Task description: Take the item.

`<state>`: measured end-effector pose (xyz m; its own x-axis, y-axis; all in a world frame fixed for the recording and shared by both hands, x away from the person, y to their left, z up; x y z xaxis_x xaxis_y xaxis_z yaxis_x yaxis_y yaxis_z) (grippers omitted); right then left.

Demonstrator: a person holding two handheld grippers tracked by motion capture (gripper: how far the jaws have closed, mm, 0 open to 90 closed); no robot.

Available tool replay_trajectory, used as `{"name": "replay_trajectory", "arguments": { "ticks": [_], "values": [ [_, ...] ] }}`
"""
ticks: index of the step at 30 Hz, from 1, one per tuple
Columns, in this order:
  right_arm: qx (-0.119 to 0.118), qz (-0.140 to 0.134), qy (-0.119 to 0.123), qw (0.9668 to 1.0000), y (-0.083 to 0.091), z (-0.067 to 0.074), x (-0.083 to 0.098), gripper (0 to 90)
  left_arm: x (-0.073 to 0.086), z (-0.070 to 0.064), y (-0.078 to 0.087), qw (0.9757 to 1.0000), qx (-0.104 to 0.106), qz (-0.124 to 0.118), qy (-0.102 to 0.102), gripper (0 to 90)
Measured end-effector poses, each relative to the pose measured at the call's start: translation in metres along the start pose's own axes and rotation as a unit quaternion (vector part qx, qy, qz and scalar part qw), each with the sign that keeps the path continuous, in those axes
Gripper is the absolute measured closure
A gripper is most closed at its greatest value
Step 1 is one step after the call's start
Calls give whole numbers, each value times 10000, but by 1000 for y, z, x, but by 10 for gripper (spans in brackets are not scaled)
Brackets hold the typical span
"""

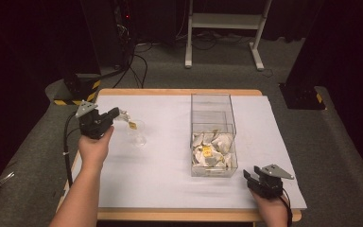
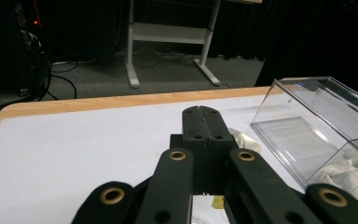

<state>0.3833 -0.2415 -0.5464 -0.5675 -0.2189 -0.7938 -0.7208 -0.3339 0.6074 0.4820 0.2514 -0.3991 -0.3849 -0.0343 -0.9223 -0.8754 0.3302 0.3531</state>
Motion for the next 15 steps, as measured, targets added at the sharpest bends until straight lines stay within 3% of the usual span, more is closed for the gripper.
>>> {"name": "replay_trajectory", "arguments": {
  "ticks": [15],
  "values": [
    [9,0,45,10000,-1,0,0,515,13,-4,-9,9998,-48,155,-95,900]
  ]
}}
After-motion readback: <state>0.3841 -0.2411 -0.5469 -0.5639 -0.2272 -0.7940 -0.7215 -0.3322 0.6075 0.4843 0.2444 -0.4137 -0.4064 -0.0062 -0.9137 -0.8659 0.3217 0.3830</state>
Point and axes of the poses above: each handheld gripper's, and its own axes: y roughly backward along the jaws, x roughly out of its underside, z roughly to its left, the point moved 8 cm from there along -y, roughly forward along the jaws, and after that the axes turned 2 degrees about -x, right-handed, at the moved point
